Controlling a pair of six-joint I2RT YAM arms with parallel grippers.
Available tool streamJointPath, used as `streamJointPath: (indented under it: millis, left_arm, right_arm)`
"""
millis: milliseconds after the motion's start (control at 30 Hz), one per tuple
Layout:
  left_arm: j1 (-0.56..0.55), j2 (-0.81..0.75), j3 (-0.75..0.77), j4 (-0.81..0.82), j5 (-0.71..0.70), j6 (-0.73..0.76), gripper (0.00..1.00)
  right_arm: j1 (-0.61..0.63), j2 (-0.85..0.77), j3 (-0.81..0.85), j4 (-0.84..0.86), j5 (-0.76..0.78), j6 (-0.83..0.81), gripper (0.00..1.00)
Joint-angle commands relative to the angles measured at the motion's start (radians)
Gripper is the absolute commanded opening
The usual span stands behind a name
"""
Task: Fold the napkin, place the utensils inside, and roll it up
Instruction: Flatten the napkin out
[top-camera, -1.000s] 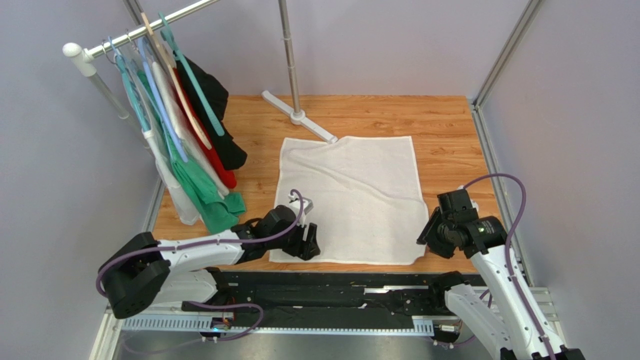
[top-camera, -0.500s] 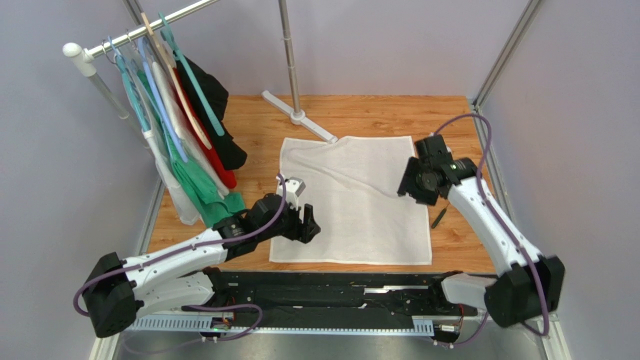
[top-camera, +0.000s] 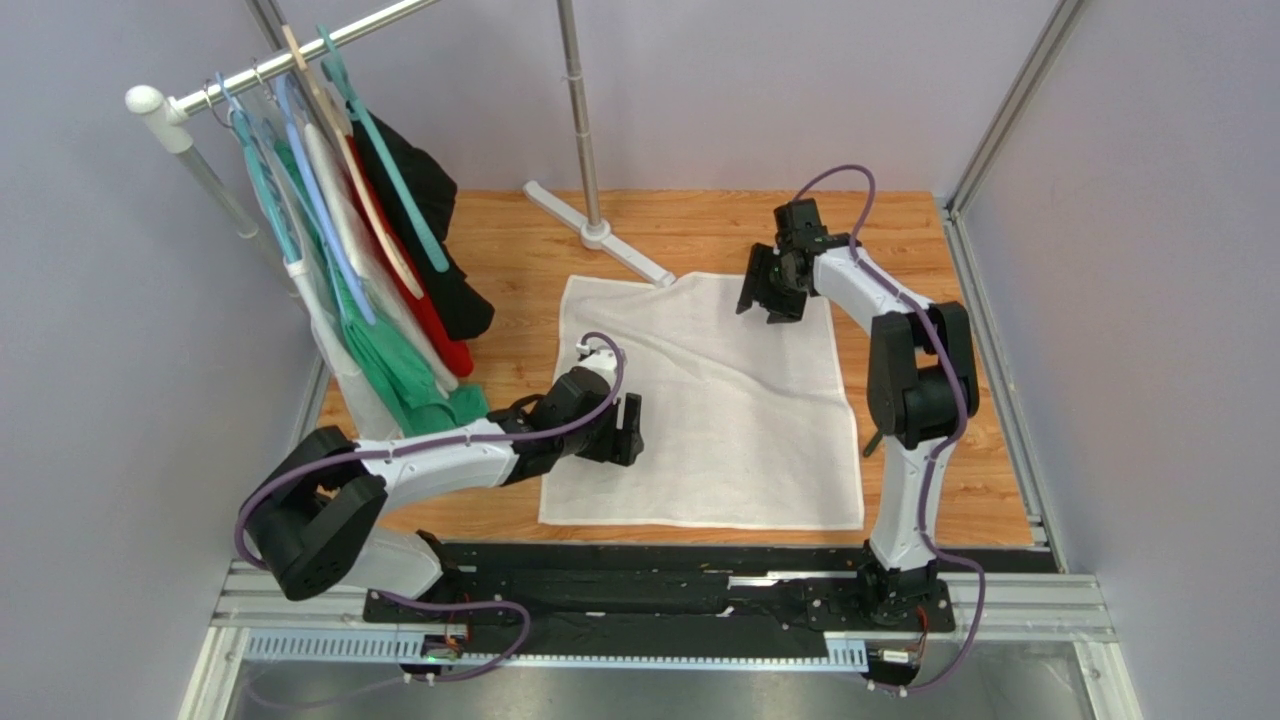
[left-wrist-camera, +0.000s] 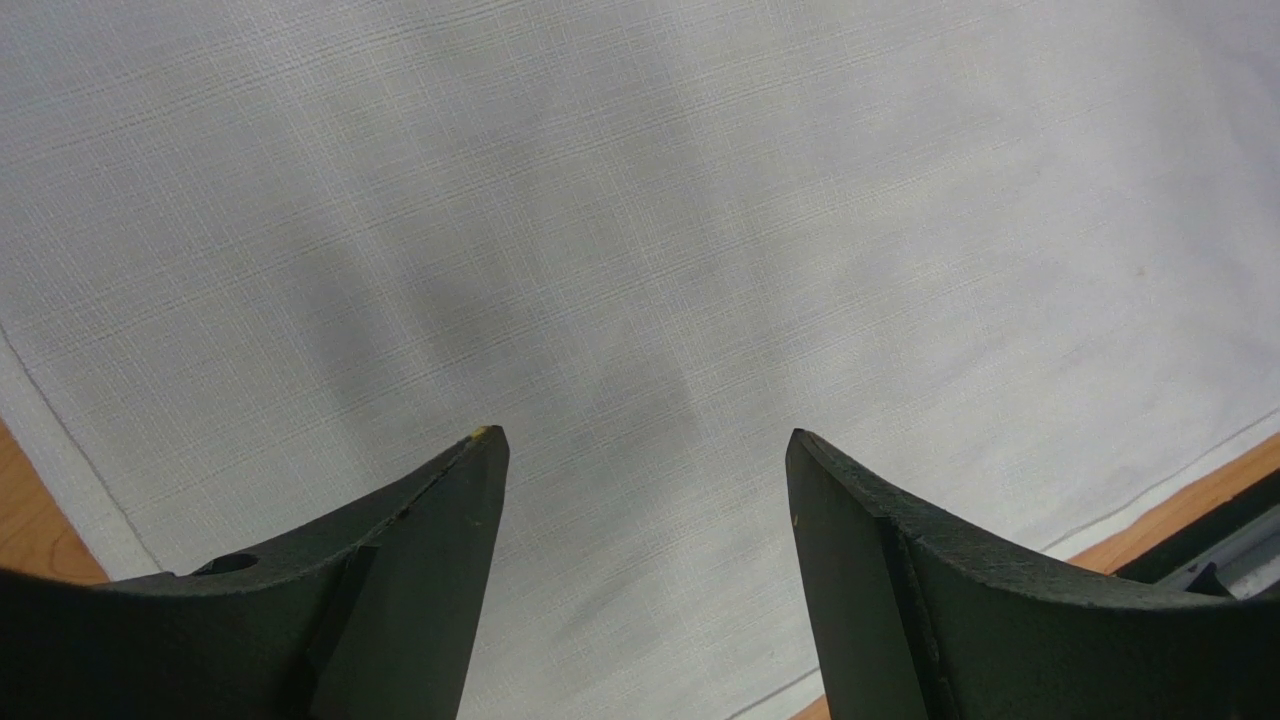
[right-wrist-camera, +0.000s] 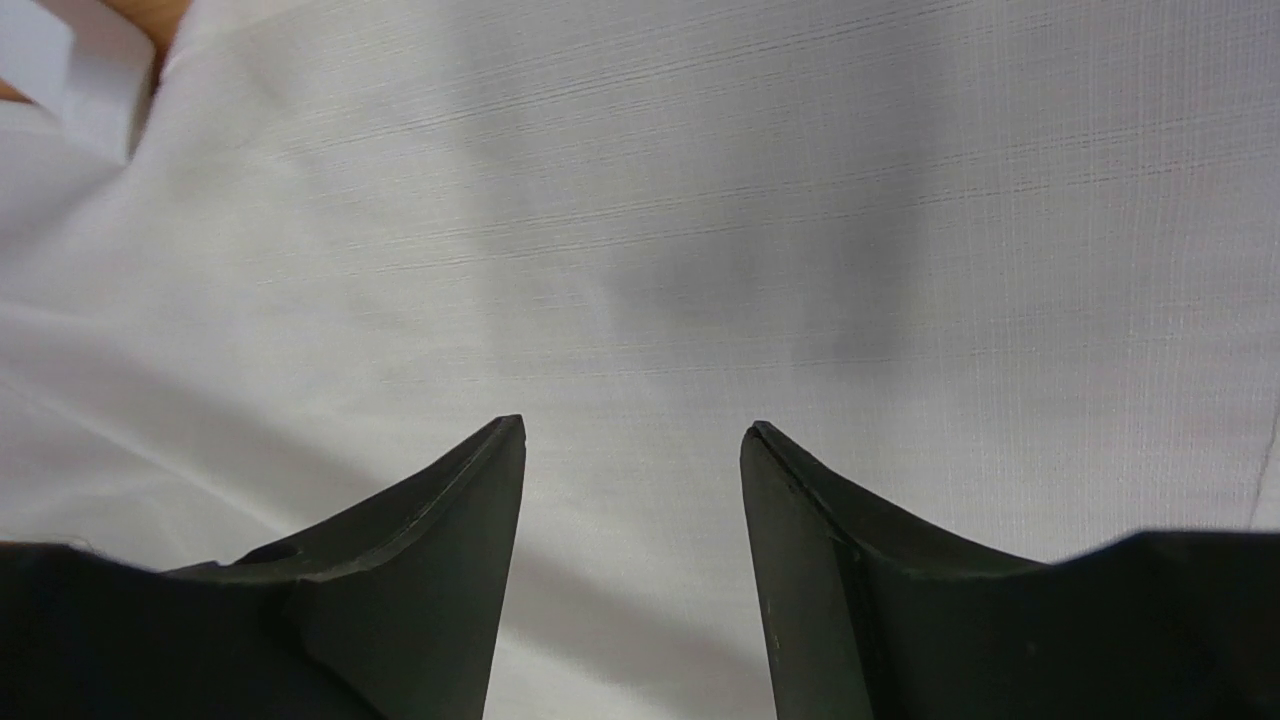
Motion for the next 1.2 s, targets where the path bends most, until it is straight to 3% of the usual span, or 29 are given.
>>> streamJointPath:
  millis: [0,700,1167]
  left_arm:
    - [0.005,-0.024,-0.035,0.056,-0.003,-0.062,0.77]
    - [-0.04,-0.309,-0.262,-0.025,0.02,-0.163,0.76]
    - [-0.043,-0.315,-0.244,-0.051,-0.006,-0.143,0.77]
  right_arm:
    - [-0.047,0.052,0.038,0.062,-0.078,-0.023,0.58]
    - [-0.065,-0.063,-0.312,0.08,0.095,0.022,0.58]
    - [-0.079,0.074,-0.114,0.026,0.125,-0.02,0.58]
